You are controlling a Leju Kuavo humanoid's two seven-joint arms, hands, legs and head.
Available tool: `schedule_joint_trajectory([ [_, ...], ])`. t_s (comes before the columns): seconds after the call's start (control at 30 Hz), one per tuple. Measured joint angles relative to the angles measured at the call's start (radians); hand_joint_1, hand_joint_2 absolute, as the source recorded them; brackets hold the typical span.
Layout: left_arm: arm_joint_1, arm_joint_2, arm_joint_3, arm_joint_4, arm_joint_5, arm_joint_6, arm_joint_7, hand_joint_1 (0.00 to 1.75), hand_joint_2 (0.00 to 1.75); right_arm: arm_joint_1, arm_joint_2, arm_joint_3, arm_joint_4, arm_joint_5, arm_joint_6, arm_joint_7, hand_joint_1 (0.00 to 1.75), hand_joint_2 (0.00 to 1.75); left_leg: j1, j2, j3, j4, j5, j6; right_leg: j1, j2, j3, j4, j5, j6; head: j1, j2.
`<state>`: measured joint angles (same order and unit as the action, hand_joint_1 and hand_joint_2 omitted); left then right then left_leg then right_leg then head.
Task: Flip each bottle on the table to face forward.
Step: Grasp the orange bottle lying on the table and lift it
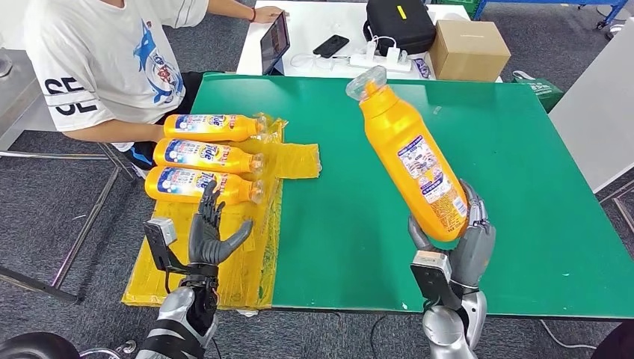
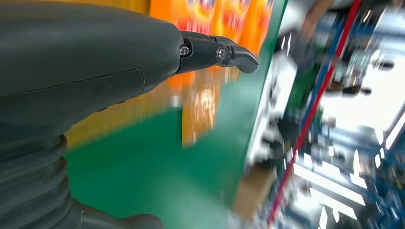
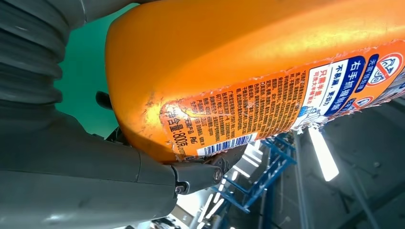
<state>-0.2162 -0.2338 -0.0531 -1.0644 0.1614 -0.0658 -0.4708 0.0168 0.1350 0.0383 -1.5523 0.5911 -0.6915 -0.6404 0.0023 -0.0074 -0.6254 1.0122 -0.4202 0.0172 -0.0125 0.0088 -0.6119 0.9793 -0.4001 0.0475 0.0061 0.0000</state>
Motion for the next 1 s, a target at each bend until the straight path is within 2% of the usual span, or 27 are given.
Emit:
schedule_joint_trajectory([
  [0.1,0.019,0.004,-0.036,-0.023,0.087,-0.125,0.055,0.00,1.75,0.006,0.001,0.004,0.005,-0.003,0.000,-0.015,1.75,1.75,0.000,0.000,0.000,0.000,0.000,0.000,0.000,0.000,0.000,0.000,0.000,0.000,0.000,0.000],
  [0.33,0.037,0.015,-0.076,-0.039,0.143,-0.198,0.084,0.00,1.75,0.012,0.008,0.014,0.018,0.001,0.000,-0.033,1.75,1.75,0.000,0.000,-0.001,0.000,0.000,0.000,0.000,0.000,0.000,0.000,0.000,0.000,0.000,0.000],
  [0.47,0.039,0.029,-0.114,-0.037,0.248,-0.350,0.112,0.00,1.75,0.012,0.012,0.048,0.048,-0.003,0.000,-0.049,1.75,1.75,0.000,0.000,-0.001,0.000,0.000,0.000,0.000,0.000,0.000,0.000,0.000,0.000,0.000,0.000],
  [0.57,0.041,0.040,-0.147,-0.034,0.297,-0.423,0.107,0.00,1.75,0.010,0.017,0.097,0.089,-0.029,0.001,-0.053,1.75,1.75,0.000,0.000,-0.001,0.000,0.000,0.000,0.000,0.000,0.000,0.000,0.000,0.000,0.000,0.000],
  [1.0,0.041,0.077,-0.238,-0.027,0.330,-0.470,0.091,0.00,1.75,-0.022,0.033,0.354,0.335,-0.085,0.080,-0.054,1.75,1.75,0.000,0.000,-0.001,0.000,0.000,0.000,0.000,0.000,0.000,0.000,0.000,0.000,0.000,0.000],
])
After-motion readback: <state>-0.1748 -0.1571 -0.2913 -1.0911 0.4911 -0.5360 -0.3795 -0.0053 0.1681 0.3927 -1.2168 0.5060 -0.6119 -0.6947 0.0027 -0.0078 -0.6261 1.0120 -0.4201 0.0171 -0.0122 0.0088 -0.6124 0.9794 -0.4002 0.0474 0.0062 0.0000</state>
